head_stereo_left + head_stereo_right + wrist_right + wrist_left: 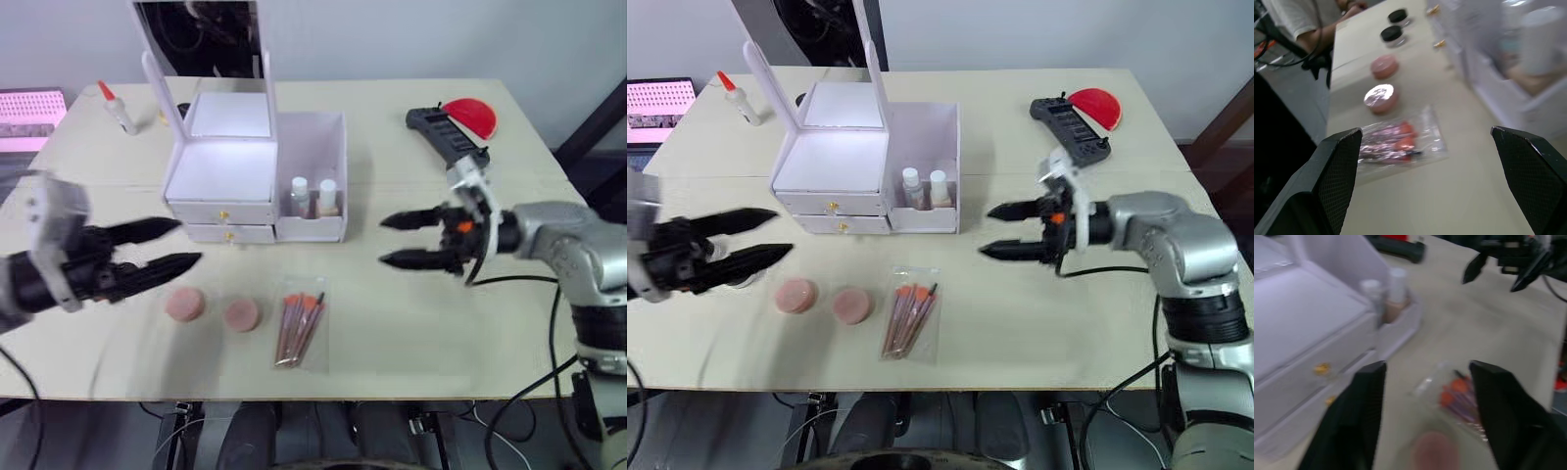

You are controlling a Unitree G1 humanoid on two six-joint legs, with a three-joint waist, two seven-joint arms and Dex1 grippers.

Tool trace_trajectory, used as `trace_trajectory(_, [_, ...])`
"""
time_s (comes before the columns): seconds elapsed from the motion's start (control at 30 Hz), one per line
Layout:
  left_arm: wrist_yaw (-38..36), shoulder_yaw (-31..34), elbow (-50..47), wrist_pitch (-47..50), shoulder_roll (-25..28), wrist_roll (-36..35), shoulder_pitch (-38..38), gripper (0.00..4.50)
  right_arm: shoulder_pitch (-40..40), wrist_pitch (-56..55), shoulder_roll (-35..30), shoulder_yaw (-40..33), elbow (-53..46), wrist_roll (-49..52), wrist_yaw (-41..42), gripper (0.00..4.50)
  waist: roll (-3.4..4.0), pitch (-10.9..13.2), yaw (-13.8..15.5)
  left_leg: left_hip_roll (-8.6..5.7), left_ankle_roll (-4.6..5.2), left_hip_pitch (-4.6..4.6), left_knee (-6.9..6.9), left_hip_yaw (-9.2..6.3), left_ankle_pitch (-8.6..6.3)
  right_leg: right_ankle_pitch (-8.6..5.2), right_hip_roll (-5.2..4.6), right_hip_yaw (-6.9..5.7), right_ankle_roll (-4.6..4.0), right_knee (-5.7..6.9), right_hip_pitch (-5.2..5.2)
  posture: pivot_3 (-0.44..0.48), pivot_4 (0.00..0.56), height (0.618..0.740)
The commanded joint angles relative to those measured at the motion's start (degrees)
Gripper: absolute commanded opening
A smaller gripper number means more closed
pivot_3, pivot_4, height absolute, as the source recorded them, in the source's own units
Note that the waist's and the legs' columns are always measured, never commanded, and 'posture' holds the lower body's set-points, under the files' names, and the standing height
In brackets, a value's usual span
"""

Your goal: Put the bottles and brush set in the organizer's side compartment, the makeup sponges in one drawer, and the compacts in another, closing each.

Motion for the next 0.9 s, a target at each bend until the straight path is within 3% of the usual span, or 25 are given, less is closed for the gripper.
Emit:
trace_trajectory(0.03, [3.06, -11.33, -4.34, 1.21, -3.06, 2.07, -3.52, 1.0, 2.36, 10.9, -1.19, 1.29, -7.27, 3.01, -6.83, 4.5, -0.04, -0.02, 0.1, 0.0, 0.0, 0.03, 0.03, 0.0, 0.0, 0.01, 0.0, 0.0, -0.02, -0.01, 0.06, 0.0, 0.15, 0.74])
trace_trajectory(0.1, [3.55, -17.13, -5.34, 0.47, -4.14, 6.77, -4.18, 0.04, 2.6, 19.99, 0.09, 0.49, -8.58, 7.34, -9.51, 4.5, -0.08, -0.04, 0.13, 0.0, 0.0, 0.05, 0.06, -0.01, 0.0, 0.03, 0.0, -0.01, -0.06, 0.0, 0.07, 0.0, 0.15, 0.74])
trace_trajectory(0.2, [3.93, -23.39, -5.34, -1.5, -5.45, 13.42, -4.33, 0.04, 0.38, 34.08, 3.78, -0.86, -8.0, 11.65, -13.61, 4.5, -0.08, -0.04, -0.1, 0.01, 0.02, 0.07, 0.08, -0.01, 0.02, 0.08, 0.03, 0.01, -0.13, 0.06, 0.03, 0.0, 0.15, 0.74])
trace_trajectory(0.27, [5.8, -26.12, -4.84, -1.86, -7.83, 15.84, -5.21, 0.04, 0.56, 37.23, 5.64, -0.64, -7.86, 13.87, -15.94, 4.5, -0.07, -0.04, 0.14, 0.01, 0.03, 0.08, 0.08, -0.02, 0.02, 0.09, 0.04, 0.0, -0.15, 0.09, 0.02, 0.0, 0.15, 0.74])
trace_trajectory(0.53, [8.66, -34.12, -3.61, -2.52, -10.32, 27.25, -3.76, 0.04, -1.77, 37.52, 12.49, 6.08, 10.19, 28.46, -37.12, 4.5, -0.12, -0.08, 0.96, 0.01, 0.04, 0.04, 0.09, -0.06, 0.02, 0.09, 0.05, -0.03, -0.15, -0.03, 0.06, 0.0, 0.15, 0.74])
trace_trajectory(0.9, [10.54, -38.69, -4.11, -0.61, -13.82, 32.28, -0.31, 0.04, -4.43, 37.52, 20.85, 9.13, 24.79, 42.77, -59.87, 4.5, -0.38, -0.34, 0.61, 0.2, 0.04, 0.18, 0.08, -0.13, 0.03, 0.15, 0.28, -0.03, -0.27, 0.01, 0.14, 0.0, 0.15, 0.74])
